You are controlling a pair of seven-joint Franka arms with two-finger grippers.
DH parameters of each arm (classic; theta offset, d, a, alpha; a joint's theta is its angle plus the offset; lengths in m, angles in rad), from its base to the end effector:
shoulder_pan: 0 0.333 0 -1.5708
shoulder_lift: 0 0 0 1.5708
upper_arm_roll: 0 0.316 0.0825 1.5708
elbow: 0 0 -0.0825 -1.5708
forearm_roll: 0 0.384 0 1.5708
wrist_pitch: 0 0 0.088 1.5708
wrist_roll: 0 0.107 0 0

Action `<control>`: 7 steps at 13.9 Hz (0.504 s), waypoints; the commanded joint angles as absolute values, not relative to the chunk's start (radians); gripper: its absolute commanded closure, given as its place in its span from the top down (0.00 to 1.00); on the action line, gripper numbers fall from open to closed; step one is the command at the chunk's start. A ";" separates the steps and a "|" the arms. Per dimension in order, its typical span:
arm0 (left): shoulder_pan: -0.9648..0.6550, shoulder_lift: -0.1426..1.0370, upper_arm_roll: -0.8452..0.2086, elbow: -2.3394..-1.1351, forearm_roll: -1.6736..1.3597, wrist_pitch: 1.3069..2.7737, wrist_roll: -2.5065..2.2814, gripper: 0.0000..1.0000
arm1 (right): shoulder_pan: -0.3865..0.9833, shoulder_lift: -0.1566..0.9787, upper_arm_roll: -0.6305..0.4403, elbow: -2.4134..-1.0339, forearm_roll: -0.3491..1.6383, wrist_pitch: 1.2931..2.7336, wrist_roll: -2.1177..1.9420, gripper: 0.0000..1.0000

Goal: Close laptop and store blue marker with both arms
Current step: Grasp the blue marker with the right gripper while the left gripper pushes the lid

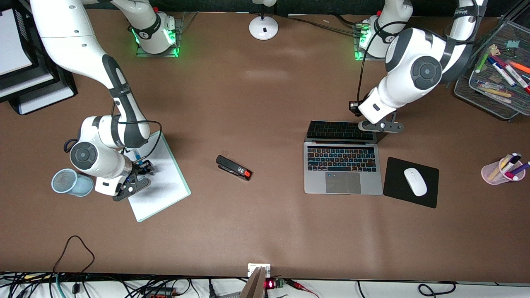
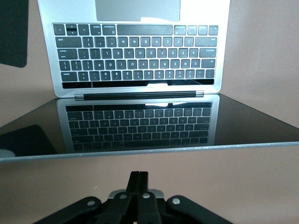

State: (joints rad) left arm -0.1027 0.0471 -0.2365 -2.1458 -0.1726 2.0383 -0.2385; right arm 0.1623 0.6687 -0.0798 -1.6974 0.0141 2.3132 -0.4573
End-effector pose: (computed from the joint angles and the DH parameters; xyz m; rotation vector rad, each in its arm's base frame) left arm 0.4952 -0.1843 0.3702 3.0192 -0.0173 -0.2914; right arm 0.6681 0.0606 0.2030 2.9956 0.8385 -0.0891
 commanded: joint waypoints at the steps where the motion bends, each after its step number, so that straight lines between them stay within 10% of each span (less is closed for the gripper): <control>1: -0.098 0.037 -0.242 -2.177 -0.187 2.097 -0.241 0.00 | 0.164 0.667 -0.083 -1.721 0.028 2.325 -0.448 0.68; 7: -0.092 0.094 -0.239 -2.161 -0.141 2.272 -0.227 0.00 | 0.164 0.666 -0.083 -1.740 0.028 2.326 -0.448 0.61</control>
State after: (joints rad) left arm -0.1020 0.0771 -0.2362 -2.1722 -0.1685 2.2304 -0.2375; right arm 0.1621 0.6720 -0.0803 -1.7247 0.0143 2.3132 -0.4562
